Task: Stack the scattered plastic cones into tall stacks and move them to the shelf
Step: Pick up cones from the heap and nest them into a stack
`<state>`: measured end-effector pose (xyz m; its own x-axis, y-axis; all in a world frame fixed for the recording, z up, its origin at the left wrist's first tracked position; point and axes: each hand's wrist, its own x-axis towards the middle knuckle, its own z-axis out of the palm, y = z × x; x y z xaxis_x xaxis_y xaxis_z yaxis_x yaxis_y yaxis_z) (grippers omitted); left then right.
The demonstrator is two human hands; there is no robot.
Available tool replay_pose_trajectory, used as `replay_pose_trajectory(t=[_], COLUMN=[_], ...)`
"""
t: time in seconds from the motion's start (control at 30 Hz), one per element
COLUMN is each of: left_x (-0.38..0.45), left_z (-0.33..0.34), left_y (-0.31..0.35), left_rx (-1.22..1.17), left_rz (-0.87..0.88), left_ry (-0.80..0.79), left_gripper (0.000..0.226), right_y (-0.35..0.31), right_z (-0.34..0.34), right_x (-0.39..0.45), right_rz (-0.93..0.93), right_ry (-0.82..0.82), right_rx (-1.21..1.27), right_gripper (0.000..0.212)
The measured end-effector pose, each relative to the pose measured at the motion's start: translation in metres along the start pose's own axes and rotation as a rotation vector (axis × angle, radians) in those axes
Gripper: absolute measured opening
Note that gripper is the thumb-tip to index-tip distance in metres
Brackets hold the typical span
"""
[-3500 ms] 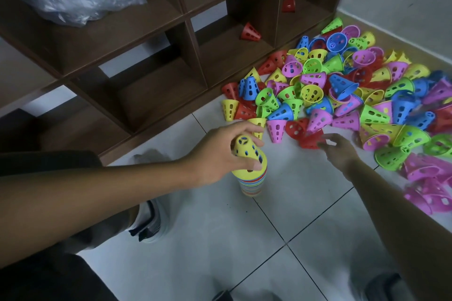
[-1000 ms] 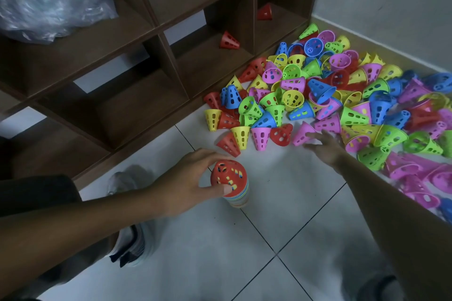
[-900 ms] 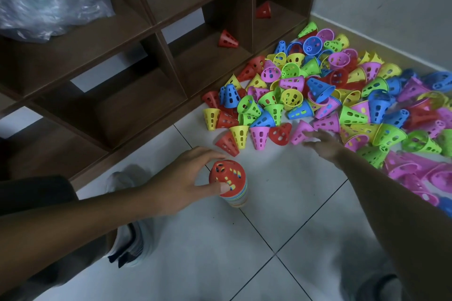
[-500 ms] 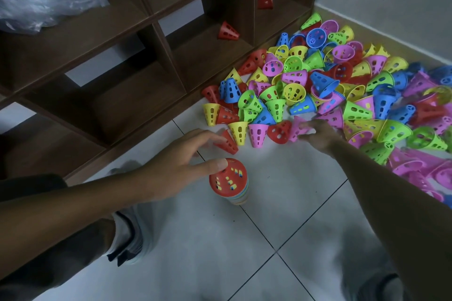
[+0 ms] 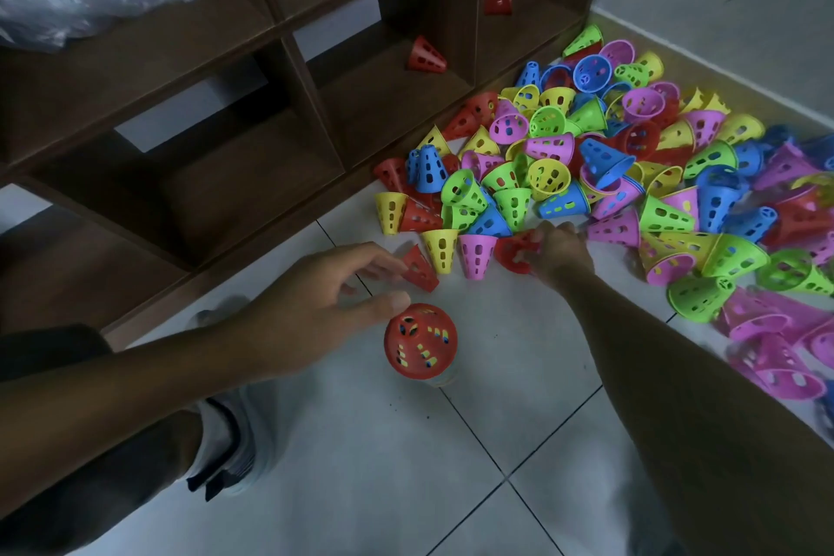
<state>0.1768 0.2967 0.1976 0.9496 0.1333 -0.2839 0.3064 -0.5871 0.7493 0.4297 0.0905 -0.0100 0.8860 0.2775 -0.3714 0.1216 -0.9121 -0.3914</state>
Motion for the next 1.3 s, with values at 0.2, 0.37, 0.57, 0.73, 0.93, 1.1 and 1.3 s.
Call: replay_pose_trajectory(t=[0.2,0.37,0.57,0.73,0.93,1.1,1.3], left_x=[0.001,0.008,0.009,0.008,0.012,0.016,0.013], left_z=[-0.006,-0.008,-0.005,0.0,0.002,-0.02,-0.032], left_y=[-0.005,-0.008,-0.008,-0.005,0.013,0.041,0.044], left_rx=[-0.011,0.009,0.021,-0.069,-0.304,-0.645,-0.602], left_rz=[-0.043,-0.014,0.005,-0.005,-0.234,-0.308,-0.226], left_ry=[0.019,0.037,0.052,0.08,0.069,0.036,-0.07], left_gripper=[0.03,0.015,0.014,0.02,0.038,0.056,0.043], right_y=[-0.012,-0.005,-0.004,-0.017,-0.073,-0.118,-0.126], right_z=[0.004,-0.002,-0.021,-0.042,-0.086,-0.11,-0.111], right_x=[0.0,-0.005,-0.023,-0.048,-0.122,-0.166,-0.197], right_rz=[0.022,-0.021,-0.162,-0.218,-0.482,-0.693,-0.769], right_ry=[0.147,0.183,0.246,0.17,0.289,0.363,0.375], right_rx=[-0.091,0.033,0.213,0.57,0.599,0.58,0.48], right_gripper=[0.027,0.023,0.025,0.02,0.016,0.014,0.014])
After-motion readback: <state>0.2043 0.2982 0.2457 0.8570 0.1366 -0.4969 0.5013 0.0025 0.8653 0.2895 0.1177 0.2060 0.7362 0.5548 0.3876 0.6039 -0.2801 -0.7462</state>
